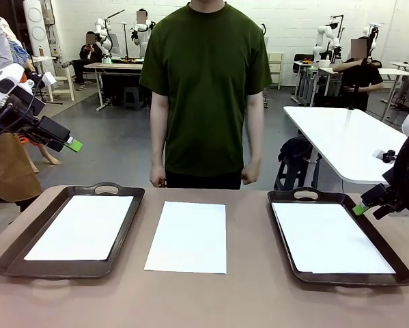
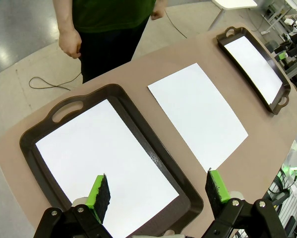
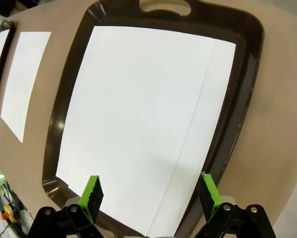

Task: Sort the A4 documents.
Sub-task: Place the A4 Paper in the designated Handle tray, then receive the A4 Paper.

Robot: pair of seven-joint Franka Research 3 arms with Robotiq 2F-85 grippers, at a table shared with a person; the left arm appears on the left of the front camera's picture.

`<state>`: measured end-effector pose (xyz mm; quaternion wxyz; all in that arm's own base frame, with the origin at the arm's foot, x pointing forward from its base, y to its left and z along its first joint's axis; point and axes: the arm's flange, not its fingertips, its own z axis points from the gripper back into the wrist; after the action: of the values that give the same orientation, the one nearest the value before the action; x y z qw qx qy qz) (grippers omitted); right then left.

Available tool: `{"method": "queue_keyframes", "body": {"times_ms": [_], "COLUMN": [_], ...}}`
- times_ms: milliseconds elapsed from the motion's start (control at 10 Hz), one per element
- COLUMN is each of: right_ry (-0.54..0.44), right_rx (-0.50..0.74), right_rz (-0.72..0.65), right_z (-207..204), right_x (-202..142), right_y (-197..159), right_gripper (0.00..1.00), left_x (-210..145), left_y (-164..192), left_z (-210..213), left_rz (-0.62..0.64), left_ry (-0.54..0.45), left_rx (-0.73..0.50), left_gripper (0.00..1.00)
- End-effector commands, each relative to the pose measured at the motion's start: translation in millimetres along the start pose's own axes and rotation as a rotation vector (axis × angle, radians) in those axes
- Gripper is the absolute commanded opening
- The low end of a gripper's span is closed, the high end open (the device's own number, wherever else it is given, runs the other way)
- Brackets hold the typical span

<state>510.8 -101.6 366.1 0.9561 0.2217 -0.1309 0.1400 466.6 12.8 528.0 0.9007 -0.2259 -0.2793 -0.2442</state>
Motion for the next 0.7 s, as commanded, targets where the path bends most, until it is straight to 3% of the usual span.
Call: {"method": "queue_keyframes", "body": {"times_ms": [0,600], "right_ry": [0.004,0.004], "right_rx": [0.006,0.006], "right_rz": [0.003,0.003], "right_z": [-0.3,-0.3], "right_x": [-0.5,-0.5], "right_y": [-0.3,-0.3], "right_gripper": [1.00,1.00], "left_x": [0.3,0.3], "left_y": [0.0,0.0], "left_z": [0.5,0.5], "left_rz": [-0.004,-0.004], "left_ry": [-0.003,-0.003], "left_rx": [0.012,0.012], "left_gripper": [1.00,1.00]}}
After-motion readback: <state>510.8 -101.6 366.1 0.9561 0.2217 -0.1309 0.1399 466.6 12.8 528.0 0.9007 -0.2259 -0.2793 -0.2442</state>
